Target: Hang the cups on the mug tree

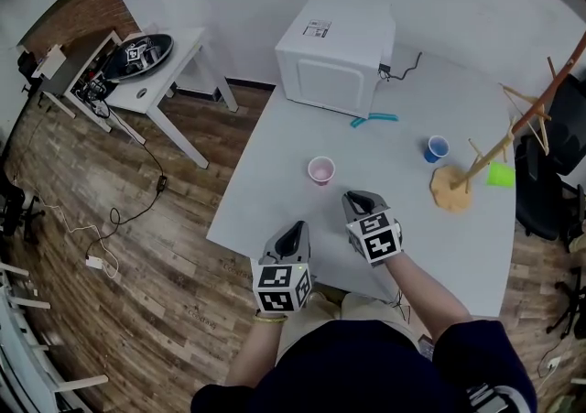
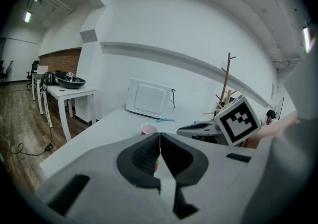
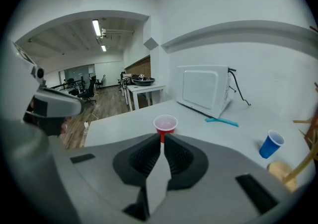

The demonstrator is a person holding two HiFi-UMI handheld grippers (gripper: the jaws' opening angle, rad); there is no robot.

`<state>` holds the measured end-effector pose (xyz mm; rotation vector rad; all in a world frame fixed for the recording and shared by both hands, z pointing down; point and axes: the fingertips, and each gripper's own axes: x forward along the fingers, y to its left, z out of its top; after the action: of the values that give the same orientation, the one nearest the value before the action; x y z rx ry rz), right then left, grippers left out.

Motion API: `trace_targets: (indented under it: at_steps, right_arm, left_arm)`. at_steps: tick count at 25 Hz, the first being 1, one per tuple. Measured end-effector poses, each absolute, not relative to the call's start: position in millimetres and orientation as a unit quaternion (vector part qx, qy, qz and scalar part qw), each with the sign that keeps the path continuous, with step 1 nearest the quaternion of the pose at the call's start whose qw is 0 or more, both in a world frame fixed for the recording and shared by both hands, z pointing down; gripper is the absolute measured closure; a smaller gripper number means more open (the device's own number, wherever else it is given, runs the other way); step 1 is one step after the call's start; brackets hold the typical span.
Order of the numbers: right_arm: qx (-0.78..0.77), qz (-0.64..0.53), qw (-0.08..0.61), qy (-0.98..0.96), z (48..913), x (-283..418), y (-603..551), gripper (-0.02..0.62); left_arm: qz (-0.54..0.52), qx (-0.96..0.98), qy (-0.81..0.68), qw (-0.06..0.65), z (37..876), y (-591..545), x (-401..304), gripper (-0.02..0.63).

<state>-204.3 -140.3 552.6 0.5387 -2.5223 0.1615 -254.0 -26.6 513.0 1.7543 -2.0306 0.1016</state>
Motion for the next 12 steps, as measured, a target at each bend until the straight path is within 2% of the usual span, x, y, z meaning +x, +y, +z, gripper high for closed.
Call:
trace_targets:
  at_steps: [12]
  right_arm:
    - [0.192,0.078,0.296,-0.933,584.3,-230.2,-153.7,0.561]
  left_arm:
    - [0.032,0.630,-0.737,0.243,528.9,-21.4,-265.9,0.586]
